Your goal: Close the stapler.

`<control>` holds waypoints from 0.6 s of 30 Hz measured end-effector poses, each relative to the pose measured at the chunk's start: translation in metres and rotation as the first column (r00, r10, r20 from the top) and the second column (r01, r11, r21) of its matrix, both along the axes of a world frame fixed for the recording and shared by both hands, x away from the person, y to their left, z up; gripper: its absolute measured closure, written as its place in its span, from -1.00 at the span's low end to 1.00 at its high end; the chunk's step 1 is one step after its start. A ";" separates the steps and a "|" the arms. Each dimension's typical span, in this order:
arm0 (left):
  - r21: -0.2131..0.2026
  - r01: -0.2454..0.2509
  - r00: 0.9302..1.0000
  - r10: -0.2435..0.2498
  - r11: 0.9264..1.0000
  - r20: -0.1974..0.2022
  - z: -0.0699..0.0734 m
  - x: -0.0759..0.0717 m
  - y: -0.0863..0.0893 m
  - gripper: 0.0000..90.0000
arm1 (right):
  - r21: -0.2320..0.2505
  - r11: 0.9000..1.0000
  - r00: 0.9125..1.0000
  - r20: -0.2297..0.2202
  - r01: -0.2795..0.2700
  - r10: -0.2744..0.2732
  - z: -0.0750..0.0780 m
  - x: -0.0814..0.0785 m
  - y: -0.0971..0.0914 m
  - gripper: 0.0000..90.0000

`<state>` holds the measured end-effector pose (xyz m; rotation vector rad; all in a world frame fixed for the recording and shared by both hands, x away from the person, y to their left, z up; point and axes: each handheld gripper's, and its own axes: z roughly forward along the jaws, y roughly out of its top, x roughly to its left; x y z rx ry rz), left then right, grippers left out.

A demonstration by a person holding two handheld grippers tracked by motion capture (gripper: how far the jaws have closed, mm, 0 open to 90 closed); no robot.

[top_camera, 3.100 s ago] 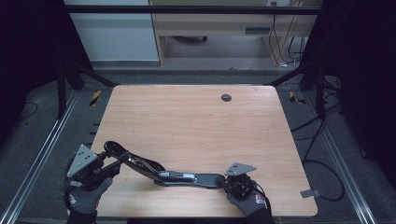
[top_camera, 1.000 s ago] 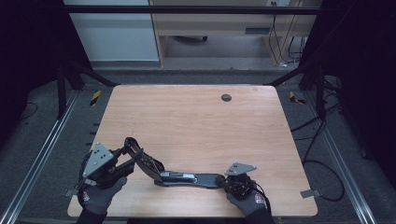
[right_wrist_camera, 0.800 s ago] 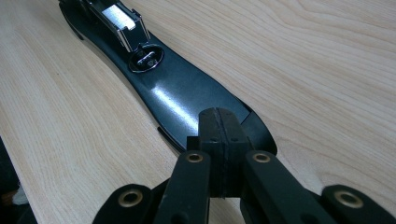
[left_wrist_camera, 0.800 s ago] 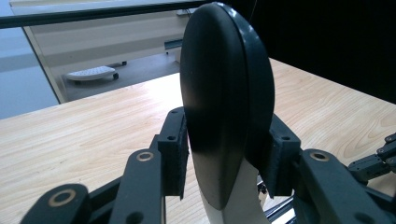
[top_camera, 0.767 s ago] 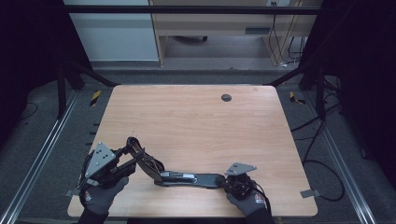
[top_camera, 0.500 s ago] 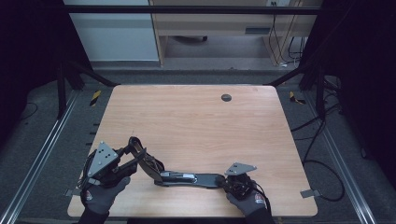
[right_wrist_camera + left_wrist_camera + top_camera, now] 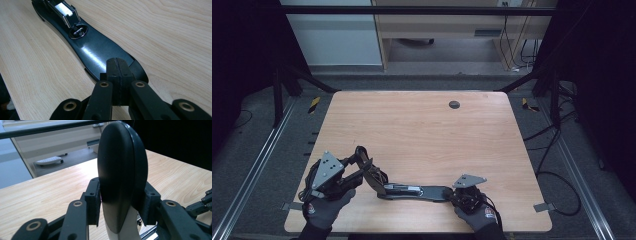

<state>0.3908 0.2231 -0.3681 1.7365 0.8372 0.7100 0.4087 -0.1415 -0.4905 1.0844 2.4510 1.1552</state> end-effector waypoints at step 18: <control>0.029 0.012 1.000 -0.012 1.000 0.016 0.001 0.000 -0.011 0.29 | 0.003 1.000 1.000 0.001 -0.004 0.004 0.000 0.000 0.001 1.00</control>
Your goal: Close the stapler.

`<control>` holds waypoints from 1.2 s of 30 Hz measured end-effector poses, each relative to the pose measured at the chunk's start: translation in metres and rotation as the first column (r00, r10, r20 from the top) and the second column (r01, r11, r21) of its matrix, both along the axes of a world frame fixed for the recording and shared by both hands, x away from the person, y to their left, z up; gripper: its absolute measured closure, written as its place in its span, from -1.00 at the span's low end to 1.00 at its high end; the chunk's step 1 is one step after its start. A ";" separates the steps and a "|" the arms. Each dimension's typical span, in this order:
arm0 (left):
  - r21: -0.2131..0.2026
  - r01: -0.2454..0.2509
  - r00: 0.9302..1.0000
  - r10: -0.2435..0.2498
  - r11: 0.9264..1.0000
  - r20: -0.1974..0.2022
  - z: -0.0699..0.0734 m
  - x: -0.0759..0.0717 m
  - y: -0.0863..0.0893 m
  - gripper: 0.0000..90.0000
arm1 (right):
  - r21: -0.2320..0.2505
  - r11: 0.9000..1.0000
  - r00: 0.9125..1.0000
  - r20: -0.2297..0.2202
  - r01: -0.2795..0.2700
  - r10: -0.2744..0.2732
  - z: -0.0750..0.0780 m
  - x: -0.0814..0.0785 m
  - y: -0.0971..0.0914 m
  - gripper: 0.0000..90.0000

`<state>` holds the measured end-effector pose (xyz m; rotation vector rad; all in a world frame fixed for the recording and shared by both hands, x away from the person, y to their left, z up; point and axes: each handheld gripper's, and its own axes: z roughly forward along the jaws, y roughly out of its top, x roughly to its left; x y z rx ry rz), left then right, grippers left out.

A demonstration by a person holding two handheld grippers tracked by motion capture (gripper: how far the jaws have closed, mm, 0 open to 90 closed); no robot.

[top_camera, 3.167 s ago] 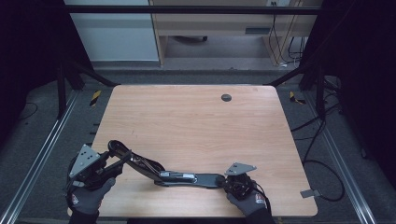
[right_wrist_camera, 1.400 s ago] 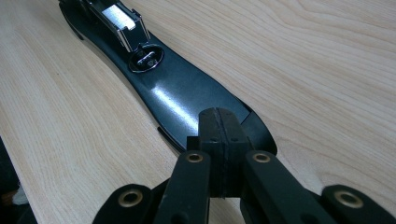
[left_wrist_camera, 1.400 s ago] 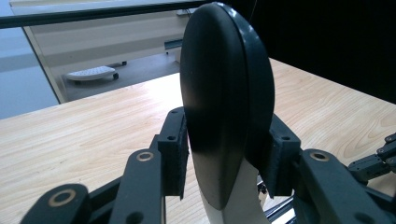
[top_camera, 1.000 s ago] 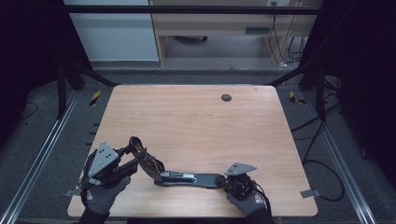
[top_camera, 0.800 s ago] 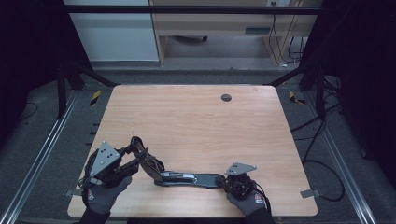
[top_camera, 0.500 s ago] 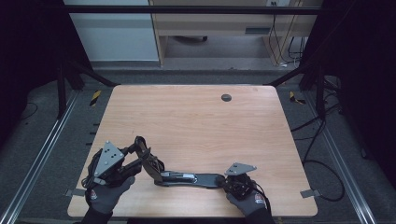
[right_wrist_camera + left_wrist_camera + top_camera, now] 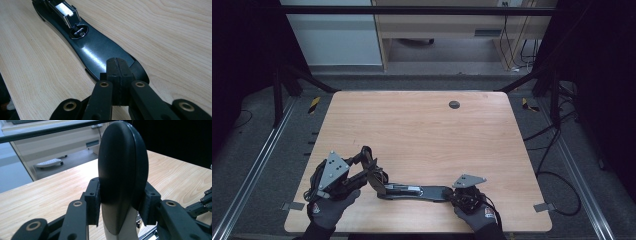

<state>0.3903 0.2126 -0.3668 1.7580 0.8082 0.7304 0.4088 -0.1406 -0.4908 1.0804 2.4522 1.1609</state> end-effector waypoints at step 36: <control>0.045 0.021 1.000 -0.021 0.999 0.014 0.002 0.001 -0.019 0.27 | -0.001 1.000 1.000 -0.001 0.002 -0.002 0.000 0.000 0.000 1.00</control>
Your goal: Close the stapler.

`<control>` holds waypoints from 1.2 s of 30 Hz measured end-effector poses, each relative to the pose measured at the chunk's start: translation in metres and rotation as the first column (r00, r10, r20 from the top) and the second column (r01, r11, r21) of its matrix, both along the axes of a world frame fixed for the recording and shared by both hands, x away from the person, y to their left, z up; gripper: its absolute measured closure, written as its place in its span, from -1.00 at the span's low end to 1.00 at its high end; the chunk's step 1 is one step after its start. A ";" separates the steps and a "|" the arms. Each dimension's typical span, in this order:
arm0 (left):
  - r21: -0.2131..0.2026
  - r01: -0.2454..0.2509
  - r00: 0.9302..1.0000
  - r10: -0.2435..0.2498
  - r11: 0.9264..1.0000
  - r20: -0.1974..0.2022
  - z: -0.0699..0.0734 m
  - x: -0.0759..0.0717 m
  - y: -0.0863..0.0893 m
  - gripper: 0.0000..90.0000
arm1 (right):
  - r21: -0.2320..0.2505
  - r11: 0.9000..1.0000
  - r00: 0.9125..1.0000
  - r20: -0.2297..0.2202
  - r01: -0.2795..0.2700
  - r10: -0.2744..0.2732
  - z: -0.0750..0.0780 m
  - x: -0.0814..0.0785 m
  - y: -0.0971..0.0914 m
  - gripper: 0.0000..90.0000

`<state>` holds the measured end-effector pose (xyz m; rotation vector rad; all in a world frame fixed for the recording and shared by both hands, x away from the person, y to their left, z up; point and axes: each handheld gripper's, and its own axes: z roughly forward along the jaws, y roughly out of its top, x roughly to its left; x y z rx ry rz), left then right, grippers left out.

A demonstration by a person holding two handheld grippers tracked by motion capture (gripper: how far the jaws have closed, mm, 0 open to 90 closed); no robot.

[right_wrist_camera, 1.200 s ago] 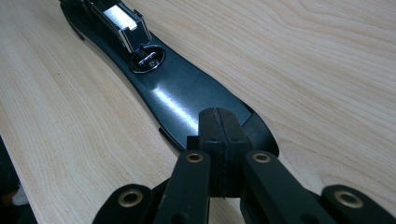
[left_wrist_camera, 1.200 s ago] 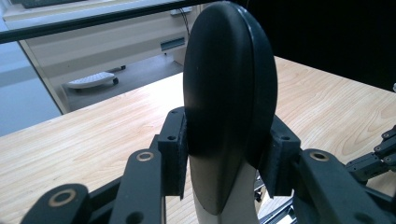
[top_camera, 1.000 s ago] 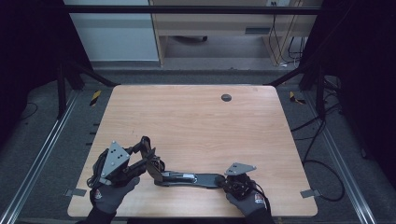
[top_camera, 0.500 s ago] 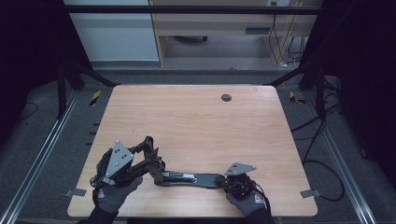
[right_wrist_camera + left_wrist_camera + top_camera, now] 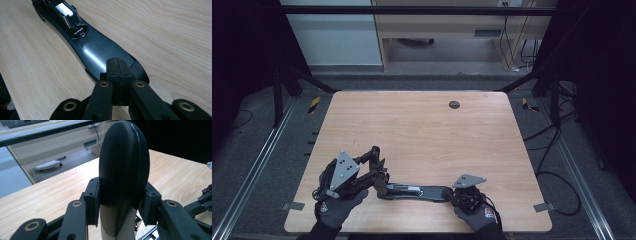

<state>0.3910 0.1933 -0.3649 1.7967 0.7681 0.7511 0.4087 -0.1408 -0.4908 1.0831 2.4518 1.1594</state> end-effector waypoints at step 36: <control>0.055 0.043 0.999 -0.044 0.998 0.020 -0.003 0.000 -0.026 0.22 | 0.001 1.000 1.000 -0.001 0.000 0.000 0.000 0.000 0.000 1.00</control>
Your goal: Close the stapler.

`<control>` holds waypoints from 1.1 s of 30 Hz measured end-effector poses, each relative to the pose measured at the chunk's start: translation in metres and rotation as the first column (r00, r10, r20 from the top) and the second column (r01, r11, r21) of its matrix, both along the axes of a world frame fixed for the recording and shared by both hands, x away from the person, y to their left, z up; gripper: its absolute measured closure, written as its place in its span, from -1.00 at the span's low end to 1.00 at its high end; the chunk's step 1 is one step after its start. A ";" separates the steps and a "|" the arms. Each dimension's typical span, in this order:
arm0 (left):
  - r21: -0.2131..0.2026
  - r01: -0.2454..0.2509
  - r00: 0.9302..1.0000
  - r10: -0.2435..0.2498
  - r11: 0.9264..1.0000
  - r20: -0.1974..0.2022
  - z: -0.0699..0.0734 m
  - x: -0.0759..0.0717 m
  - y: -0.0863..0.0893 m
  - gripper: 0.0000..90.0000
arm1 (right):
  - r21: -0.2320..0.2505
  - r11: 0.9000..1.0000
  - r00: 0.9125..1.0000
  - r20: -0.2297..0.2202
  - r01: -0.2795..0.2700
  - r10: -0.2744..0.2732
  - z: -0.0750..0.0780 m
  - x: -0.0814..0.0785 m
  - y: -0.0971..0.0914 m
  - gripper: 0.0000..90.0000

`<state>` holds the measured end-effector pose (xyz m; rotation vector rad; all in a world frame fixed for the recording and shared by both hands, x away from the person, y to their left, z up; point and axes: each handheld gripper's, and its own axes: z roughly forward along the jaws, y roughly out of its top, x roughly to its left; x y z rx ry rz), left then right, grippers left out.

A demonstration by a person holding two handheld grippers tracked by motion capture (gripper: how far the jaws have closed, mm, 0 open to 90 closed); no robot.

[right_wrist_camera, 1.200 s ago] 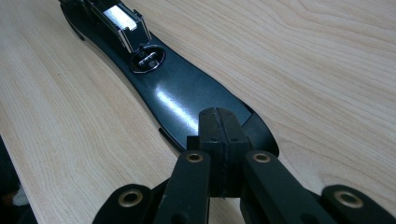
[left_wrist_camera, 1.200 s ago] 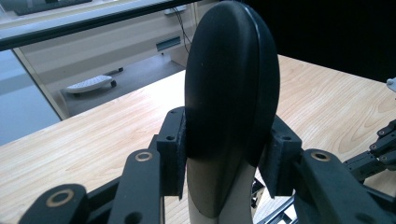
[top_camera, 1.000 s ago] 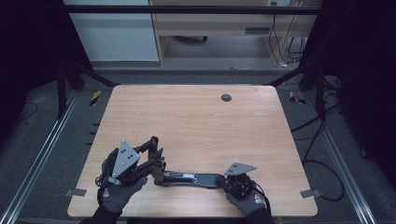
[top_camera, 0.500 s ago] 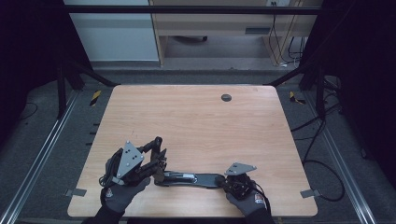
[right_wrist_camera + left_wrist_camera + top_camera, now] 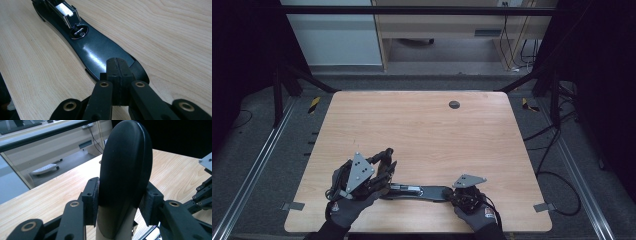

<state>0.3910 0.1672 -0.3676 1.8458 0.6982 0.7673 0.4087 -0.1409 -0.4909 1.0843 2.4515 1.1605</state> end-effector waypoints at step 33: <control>0.048 0.027 1.000 -0.028 0.998 0.009 -0.004 0.001 -0.020 0.18 | 0.001 1.000 1.000 0.001 0.000 0.000 0.000 0.000 0.000 1.00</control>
